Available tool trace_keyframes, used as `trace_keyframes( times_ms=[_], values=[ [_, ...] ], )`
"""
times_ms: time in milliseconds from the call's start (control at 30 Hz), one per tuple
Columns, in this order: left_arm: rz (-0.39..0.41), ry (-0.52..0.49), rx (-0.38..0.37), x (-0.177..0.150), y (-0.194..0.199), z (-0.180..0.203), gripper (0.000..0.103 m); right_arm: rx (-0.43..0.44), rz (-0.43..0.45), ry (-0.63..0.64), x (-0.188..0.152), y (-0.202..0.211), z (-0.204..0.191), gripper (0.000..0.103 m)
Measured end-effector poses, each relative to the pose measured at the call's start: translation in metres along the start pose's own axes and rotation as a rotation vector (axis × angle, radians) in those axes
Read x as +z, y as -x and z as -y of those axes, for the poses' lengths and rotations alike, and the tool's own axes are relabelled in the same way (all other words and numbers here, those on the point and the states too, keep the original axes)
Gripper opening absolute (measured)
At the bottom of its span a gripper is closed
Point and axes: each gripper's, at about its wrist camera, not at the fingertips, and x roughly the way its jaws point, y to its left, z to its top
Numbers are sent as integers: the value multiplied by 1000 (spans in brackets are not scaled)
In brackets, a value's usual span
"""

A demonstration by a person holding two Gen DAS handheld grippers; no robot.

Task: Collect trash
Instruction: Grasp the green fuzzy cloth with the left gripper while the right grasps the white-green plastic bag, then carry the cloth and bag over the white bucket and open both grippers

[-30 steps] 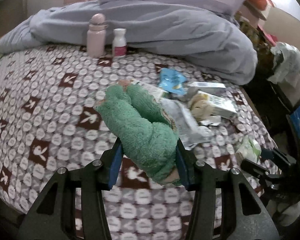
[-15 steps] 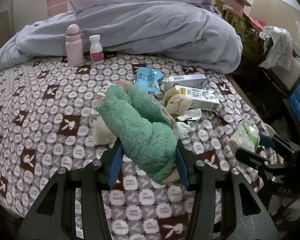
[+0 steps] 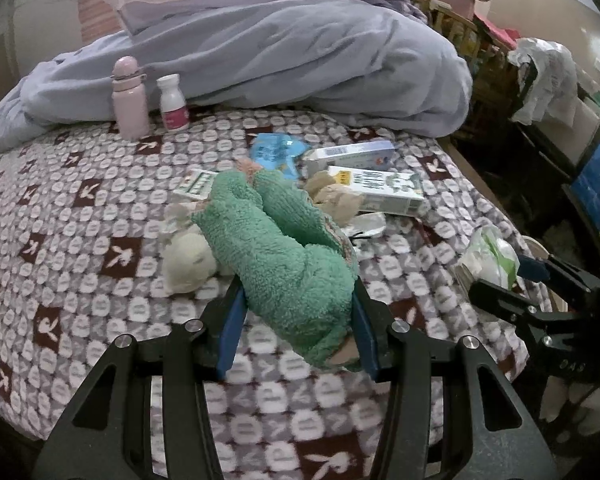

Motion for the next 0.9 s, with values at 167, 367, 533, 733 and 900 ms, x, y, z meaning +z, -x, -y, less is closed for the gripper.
trace_keyframes(
  times_ms=[167,367,533,733,900],
  values=[
    [-17,-22,-55,3,-12,24,47,-25,11,-27,-1,8,17,70],
    [-37,-60,-91,8,-26,54,47,-63,20,-67,-4,18,44,70],
    [-50,-102,-118,13,-37,81,47,-98,29,-104,-10,29,69,70],
    [-60,-153,-151,18,-47,116,47,-146,36,-157,-21,44,103,70],
    [-67,-185,-179,24,-56,144,47,-187,44,-203,-30,59,131,70]
  ],
)
